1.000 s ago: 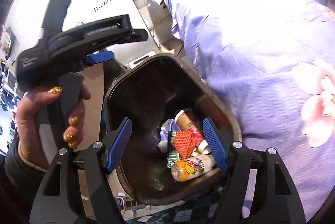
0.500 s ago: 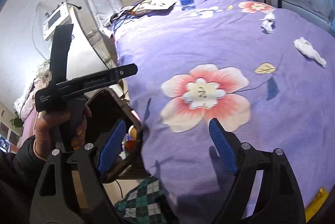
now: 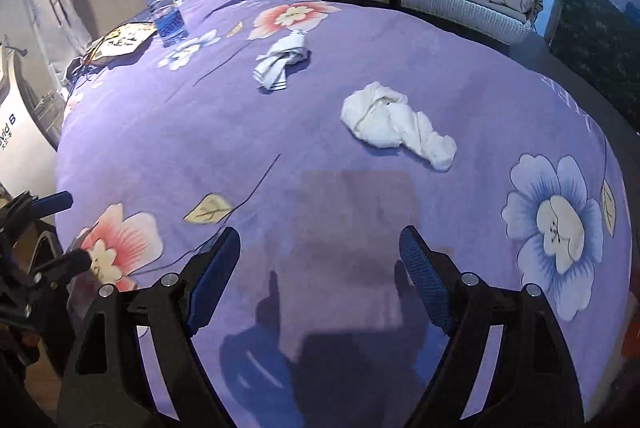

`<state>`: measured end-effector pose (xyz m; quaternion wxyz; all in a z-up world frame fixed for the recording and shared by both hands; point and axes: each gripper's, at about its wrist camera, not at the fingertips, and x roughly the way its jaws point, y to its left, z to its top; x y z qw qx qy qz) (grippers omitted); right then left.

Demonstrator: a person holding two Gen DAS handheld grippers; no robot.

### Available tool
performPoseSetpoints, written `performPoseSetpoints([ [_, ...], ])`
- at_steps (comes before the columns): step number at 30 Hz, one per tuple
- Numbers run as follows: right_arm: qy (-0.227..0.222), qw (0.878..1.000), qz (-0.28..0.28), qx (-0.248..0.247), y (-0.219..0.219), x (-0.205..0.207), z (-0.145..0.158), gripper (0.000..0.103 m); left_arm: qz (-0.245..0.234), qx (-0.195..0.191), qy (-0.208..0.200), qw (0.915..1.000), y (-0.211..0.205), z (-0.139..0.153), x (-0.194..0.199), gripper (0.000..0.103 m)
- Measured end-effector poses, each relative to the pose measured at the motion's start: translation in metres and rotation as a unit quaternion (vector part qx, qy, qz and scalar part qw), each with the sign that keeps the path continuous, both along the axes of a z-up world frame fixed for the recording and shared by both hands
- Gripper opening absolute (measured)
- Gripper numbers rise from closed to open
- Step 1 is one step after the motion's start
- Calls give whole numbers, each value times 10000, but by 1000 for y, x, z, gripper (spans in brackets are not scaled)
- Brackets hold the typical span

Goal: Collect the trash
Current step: 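Grasp the crumpled cream tissue on the bedspread with the right tool, then grasp the folded white napkin with the left tool while the right tool holds the tissue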

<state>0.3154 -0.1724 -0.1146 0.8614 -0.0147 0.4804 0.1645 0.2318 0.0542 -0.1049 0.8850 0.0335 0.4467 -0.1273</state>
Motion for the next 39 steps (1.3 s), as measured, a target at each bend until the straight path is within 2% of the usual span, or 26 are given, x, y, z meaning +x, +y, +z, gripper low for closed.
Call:
performPoseSetpoints([
  [5,13,9997,-206,-158,5,57,-15,81,-84,371,-42,9993,-17,-4,24,97],
  [7,27,9994,-271,-224,7,73,-20,76,-129,368,45,9992,-20,-8,31,97],
  [11,103,9985,-276,-459,10,92,-33,75,-141,363,163,9991,-22,-17,43,97],
  [13,138,9984,-297,-458,8,97,-38,67,-130,354,229,9990,-24,-21,50,97],
  [15,142,9984,-303,-449,6,97,-40,64,-93,318,247,9991,-24,-23,56,97],
  [17,80,9984,-310,-458,3,97,-40,56,-84,265,266,9993,-25,-24,63,97],
  [19,28,9982,-332,-492,1,96,-40,40,-106,257,236,9993,-28,-25,69,97],
  [25,-103,9977,-370,-566,-7,94,-39,21,-197,557,1,9983,-41,-24,88,96],
  [28,-176,9974,-426,-550,-12,92,-36,17,-211,668,-101,9975,-46,-25,102,96],
  [36,-449,9974,-413,-387,-24,66,-13,17,-199,827,-192,9962,-68,-28,153,90],
  [39,-444,9978,-419,-266,-32,53,-5,17,-115,1038,-237,9942,-77,-31,174,86],
])
